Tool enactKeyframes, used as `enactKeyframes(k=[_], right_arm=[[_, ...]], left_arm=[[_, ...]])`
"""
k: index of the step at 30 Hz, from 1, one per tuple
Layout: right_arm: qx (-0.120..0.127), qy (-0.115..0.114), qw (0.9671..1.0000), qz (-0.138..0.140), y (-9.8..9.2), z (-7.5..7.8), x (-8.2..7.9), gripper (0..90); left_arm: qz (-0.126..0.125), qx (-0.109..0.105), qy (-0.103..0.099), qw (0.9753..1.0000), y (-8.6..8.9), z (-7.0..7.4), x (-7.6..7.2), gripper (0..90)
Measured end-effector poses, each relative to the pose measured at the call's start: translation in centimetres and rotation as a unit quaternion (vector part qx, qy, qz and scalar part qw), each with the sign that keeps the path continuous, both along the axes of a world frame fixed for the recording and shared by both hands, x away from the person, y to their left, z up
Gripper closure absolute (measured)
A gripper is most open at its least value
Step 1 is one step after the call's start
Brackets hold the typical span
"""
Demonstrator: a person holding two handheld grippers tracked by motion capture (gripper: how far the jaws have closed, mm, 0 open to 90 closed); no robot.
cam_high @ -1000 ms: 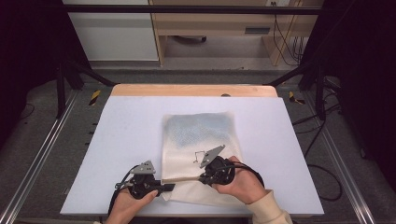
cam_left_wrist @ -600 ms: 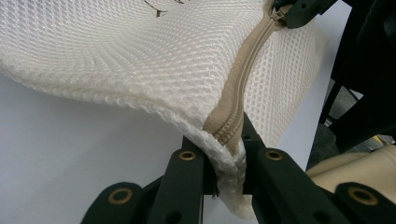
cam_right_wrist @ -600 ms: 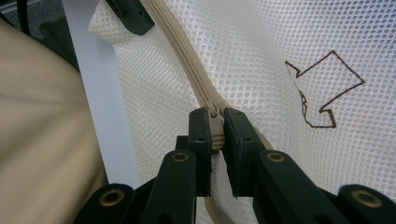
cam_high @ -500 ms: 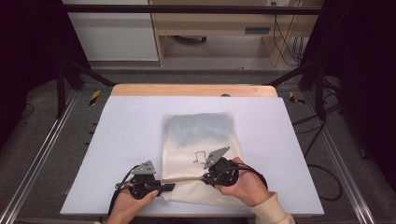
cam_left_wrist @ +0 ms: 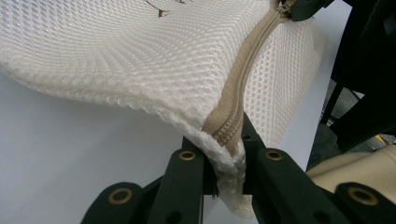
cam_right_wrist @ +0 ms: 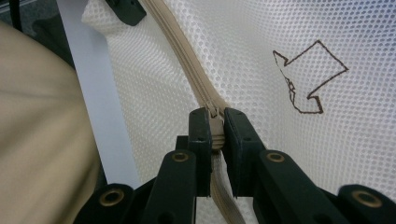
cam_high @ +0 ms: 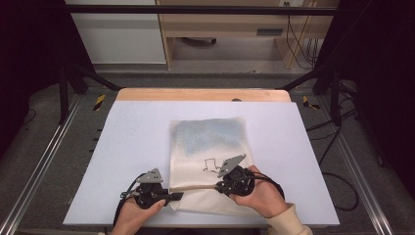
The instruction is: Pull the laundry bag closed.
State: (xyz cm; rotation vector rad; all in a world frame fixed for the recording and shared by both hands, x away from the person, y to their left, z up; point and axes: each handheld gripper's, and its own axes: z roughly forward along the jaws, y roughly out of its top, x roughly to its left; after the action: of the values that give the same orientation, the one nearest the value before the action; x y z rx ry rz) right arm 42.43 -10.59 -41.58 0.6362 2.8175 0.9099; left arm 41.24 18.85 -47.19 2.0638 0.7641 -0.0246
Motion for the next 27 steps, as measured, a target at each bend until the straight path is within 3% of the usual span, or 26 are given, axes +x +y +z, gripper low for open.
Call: enactKeyframes(k=[27], right_arm=[[0.004,0.0,0.9999,-0.015,-1.2,-0.2,-0.6,82.0]], left_arm=[[0.006,0.006,-0.006,1.0,0.2,0.2,0.0,84.0]])
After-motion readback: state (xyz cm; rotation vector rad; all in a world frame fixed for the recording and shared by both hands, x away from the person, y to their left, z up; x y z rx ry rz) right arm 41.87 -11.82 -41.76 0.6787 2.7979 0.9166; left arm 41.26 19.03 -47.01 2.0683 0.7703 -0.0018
